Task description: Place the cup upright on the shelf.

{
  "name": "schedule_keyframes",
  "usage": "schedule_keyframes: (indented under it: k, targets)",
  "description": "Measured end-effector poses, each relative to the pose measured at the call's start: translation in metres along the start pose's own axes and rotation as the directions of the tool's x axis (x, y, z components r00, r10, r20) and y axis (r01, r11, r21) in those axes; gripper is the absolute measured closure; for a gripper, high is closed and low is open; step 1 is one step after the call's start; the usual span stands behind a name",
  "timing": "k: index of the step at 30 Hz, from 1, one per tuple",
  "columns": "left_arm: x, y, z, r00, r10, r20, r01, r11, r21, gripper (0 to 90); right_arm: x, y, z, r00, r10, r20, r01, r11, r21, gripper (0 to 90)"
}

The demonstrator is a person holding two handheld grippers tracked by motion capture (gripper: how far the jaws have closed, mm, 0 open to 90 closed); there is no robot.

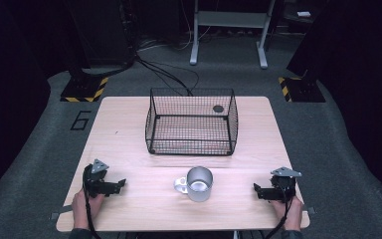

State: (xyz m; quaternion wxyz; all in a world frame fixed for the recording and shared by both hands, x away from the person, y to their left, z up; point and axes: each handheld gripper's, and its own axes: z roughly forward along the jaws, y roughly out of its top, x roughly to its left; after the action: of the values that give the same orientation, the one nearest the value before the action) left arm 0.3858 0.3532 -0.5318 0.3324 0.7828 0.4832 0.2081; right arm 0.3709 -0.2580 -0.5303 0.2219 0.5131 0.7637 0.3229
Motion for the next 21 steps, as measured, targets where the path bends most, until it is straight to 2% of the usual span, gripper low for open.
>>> schedule_keyframes:
  k: [5,6,14,15,16,19,20,21]
  targets:
    - [-0.0005,-0.0004,0.0004,1.0,-0.003,-0.004,0.003,1.0,-0.008,0.0,-0.0001,0.0,0.0,1.0,0.0,0.0,0.0,1.0,0.0,0.1]
    - [-0.0003,-0.0001,-0.0006,1.0,-0.002,-0.002,0.002,1.0,0.004,0.0,0.0,0.0,0.0,1.0,0.0,-0.001,0.0,1.0,-0.001,0.1]
    - [-0.0005,-0.0004,-0.0012,1.0,-0.005,-0.003,0.005,1.0,0.006,0.1,0.0004,0.0008,-0.0006,1.0,-0.002,0.004,0.002,1.0,0.008,0.0]
    - [-0.0006,-0.0006,-0.0009,1.0,-0.006,-0.004,0.006,1.0,0.002,0.1,0.0016,0.0011,-0.0003,0.9999,0.009,0.007,-0.009,1.0,0.001,0.0]
    - [-0.0004,-0.0004,-0.0011,1.0,-0.005,-0.002,0.005,1.0,0.006,0.1,0.0011,0.0012,-0.0012,0.9999,-0.009,0.007,0.009,1.0,0.005,0.0]
    - [-0.0003,-0.0004,-0.0012,1.0,-0.004,-0.002,0.004,1.0,0.006,0.0,0.002,0.0009,-0.0032,1.0,-0.003,0.005,0.003,1.0,-0.004,0.0]
    - [-0.0004,-0.0004,-0.0011,1.0,-0.005,-0.002,0.005,1.0,0.006,0.0,0.0032,0.001,-0.0049,0.9998,0.018,-0.013,-0.019,1.0,-0.011,0.0]
    - [-0.0003,-0.0004,-0.0012,1.0,-0.004,-0.002,0.004,1.0,0.006,0.0,0.0032,0.0012,-0.0065,0.9995,0.02,-0.025,-0.021,1.0,-0.012,0.0]
